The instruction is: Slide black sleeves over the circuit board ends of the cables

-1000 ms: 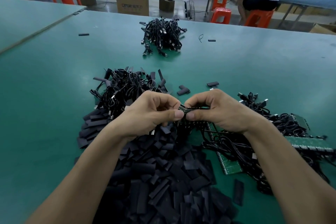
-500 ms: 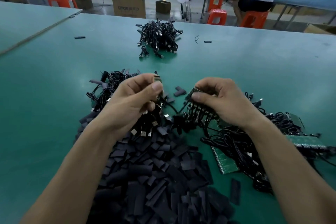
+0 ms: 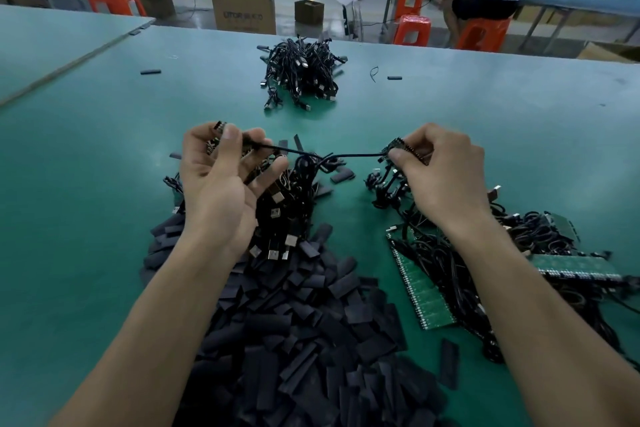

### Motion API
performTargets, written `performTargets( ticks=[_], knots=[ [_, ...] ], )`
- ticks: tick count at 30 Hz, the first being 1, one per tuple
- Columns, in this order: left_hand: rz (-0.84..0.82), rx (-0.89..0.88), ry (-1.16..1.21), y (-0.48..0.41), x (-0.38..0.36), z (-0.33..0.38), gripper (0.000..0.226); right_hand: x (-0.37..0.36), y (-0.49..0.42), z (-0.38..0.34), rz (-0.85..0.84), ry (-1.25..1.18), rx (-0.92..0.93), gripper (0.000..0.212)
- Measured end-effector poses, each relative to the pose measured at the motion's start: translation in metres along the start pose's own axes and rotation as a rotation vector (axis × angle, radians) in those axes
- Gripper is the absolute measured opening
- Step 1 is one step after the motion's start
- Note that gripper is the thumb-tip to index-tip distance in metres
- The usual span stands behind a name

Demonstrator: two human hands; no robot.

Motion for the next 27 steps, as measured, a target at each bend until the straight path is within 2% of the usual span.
performTargets(
  ticks=[6,11,15,20,22,24,27],
  knots=[
    [0.156,-0.092,-0.007,0.002,0.002,0.003,0.013,0.004,0.0,0.004,0.055,0.092,-0.061,0.011],
    [0.146,-0.14,-0.043,0.004,-0.001,0.008,0.01,0.004,-0.001,0.002,0.001,0.063,-0.037,0.011],
    [0.064,-0.115,-0.057,0.008,-0.008,0.006,0.01,-0.007,0.004,-0.004,-0.203,-0.023,0.075,0.008],
    [-0.143,-0.046,-0.186,0.015,-0.02,-0.007,0.011,-0.025,0.016,-0.017,-0.44,-0.138,0.202,0.005],
    [-0.209,-0.014,-0.243,0.015,-0.021,-0.012,0.01,-0.028,0.019,-0.024,-0.526,-0.151,0.274,0.01],
    [-0.247,-0.007,-0.303,0.018,-0.024,-0.019,0.012,-0.03,0.023,-0.029,-0.659,-0.16,0.304,0.017],
    [-0.242,-0.046,-0.325,0.021,-0.028,-0.023,0.016,-0.033,0.032,-0.035,-0.849,-0.137,0.287,0.011]
  ],
)
Point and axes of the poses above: each hand's wrist, its own y-axis away from the middle knuckle, its own x-axis out of the back of the hand, z = x × y, the point moved 4 cm from there along -y, towards the middle knuckle, and after that the axes turned 1 degree about -z, right-handed, at the moved point
